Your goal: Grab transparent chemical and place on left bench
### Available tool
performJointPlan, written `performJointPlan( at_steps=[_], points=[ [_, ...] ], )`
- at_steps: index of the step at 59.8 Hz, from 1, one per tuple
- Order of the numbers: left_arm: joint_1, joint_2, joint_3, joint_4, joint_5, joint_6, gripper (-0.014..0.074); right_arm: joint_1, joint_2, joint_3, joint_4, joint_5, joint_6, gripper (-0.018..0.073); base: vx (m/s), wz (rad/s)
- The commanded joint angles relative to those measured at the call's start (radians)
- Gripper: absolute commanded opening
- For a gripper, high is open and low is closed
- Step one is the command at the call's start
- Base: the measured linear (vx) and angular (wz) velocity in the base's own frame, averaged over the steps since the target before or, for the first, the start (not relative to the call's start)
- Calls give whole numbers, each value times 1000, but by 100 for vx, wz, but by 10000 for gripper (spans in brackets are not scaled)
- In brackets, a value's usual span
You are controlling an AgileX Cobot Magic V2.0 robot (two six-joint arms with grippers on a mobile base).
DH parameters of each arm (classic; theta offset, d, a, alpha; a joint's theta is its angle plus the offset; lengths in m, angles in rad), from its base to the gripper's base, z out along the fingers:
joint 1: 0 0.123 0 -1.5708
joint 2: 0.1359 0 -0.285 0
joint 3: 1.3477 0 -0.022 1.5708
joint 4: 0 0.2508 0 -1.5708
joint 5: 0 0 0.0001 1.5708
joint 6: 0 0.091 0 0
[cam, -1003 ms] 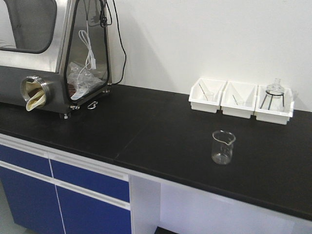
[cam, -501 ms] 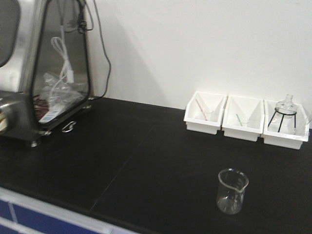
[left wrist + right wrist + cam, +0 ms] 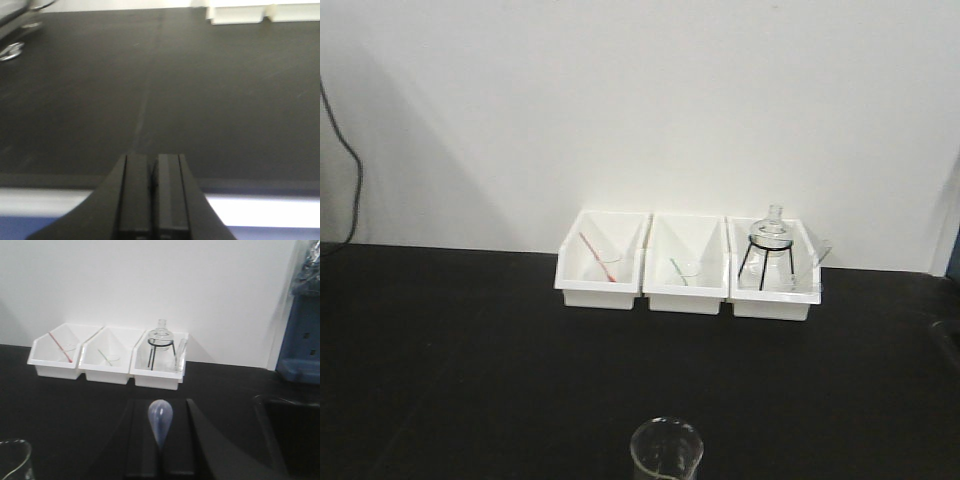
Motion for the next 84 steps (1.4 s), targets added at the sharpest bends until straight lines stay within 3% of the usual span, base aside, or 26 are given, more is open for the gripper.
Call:
performJointPlan(
  at_steps=[1, 51, 56, 64, 71, 75, 84],
  points=[
    [-2, -19, 16, -1, -78, -8, -3, -5, 6, -29, -7, -79, -3, -4, 24, -46],
    [-2, -19, 16, -1, -78, -8, -3, -5, 6, -29, -6, -111, -3, -4, 7, -13],
    [-2, -19, 16, -1, -78, -8, -3, -5, 25, -29, -2, -209, 0, -4, 0, 0],
    [-2, -19, 16, -1, -78, -8, -3, -4, 153, -30, 79, -481, 48, -3, 0, 0],
    [-2, -19, 16, -1, -78, -8, -3, -3, 339, -30, 77, -724, 178, -1, 0, 0],
    [-2, -19, 16, -1, -78, -8, -3, 12, 445, -33, -2, -864, 294, -1, 0, 0],
    [-2, -19, 16, -1, -78, -8, -3, 102, 694, -108, -353, -1141, 518, -1, 0, 0]
  ],
)
